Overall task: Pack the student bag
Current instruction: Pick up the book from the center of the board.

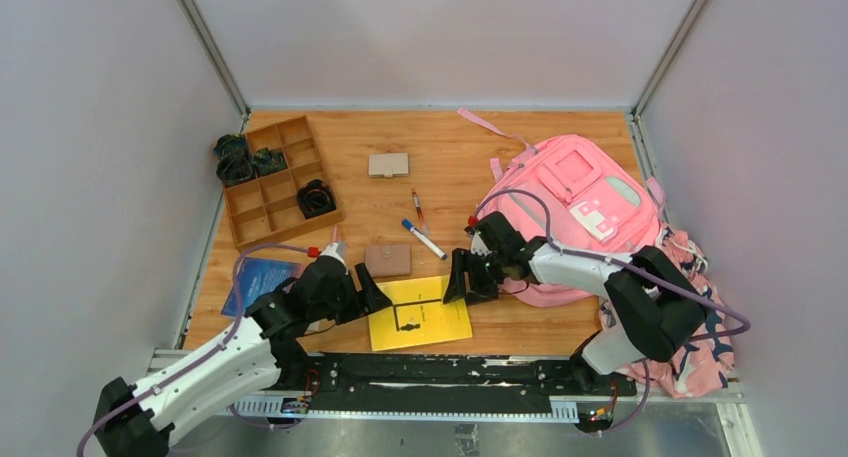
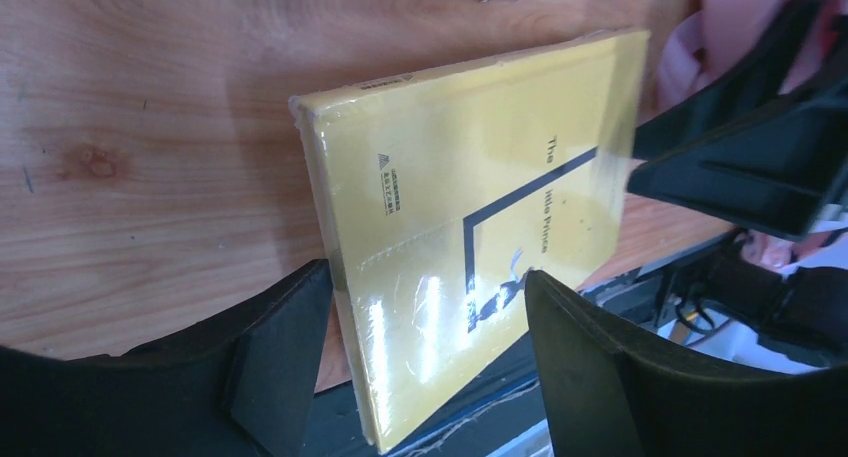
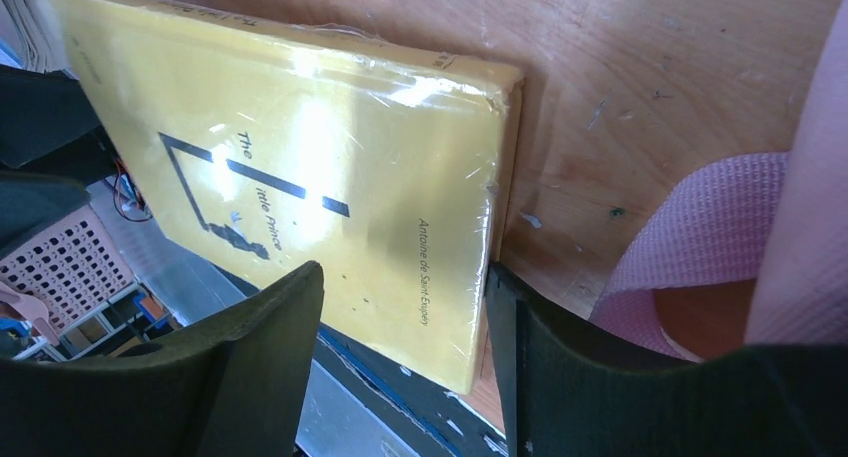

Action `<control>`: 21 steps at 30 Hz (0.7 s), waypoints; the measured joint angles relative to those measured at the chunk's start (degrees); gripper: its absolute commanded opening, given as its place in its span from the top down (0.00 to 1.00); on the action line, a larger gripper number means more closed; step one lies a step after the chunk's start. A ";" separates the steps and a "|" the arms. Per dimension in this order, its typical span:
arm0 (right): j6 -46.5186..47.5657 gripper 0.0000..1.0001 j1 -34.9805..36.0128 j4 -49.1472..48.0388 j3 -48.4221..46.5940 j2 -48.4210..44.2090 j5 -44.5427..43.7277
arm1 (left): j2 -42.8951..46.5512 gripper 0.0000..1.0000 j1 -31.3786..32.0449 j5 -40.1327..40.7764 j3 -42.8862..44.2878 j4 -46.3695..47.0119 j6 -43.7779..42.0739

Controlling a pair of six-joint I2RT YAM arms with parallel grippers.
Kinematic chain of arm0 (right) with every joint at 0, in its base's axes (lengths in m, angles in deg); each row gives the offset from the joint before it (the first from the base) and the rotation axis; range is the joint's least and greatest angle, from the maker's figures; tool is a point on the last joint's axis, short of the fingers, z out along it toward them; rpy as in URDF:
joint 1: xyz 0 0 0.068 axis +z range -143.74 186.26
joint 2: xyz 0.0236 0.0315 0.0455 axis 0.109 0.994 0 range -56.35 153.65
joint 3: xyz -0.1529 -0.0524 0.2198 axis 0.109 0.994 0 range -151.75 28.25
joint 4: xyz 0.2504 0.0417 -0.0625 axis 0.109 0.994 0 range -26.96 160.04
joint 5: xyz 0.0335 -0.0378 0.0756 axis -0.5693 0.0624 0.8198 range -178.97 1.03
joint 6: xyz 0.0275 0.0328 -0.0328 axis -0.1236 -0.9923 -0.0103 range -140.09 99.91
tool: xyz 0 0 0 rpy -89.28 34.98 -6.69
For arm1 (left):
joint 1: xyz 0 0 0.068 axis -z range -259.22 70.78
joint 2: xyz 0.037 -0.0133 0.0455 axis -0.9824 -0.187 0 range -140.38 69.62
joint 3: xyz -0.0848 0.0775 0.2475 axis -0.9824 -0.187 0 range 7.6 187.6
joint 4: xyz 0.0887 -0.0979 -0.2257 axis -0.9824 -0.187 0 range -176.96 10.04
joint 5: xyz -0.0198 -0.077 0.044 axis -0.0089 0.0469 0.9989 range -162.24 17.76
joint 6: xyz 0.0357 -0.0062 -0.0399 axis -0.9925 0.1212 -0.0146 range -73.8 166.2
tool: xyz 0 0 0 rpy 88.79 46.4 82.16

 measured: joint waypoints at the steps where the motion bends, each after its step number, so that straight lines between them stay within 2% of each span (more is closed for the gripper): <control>1: -0.07 0.36 -0.07 0.00 0.00 0.09 0.11 | 1.53 0.27 -0.07 0.28 -0.09 -0.07 0.13; 6: -0.39 0.36 -0.52 -0.15 -0.22 0.96 0.85 | 7.82 0.33 -0.42 0.50 -0.13 2.78 1.81; 9: -1.42 0.36 -0.20 -2.89 -0.24 2.80 3.37 | 8.83 0.37 0.02 -2.78 0.11 9.84 3.93; 15: -2.14 0.36 -0.24 -4.33 -0.24 2.97 6.03 | 8.92 0.39 -0.04 -4.24 0.09 16.20 6.71; 18: -2.23 0.36 -0.22 -5.25 -0.24 3.08 7.23 | 8.76 0.51 -0.02 -5.29 0.09 19.28 7.43; 21: -2.23 0.36 -0.04 -5.60 -0.22 3.93 7.17 | 8.04 0.72 0.07 -6.36 0.22 21.70 8.22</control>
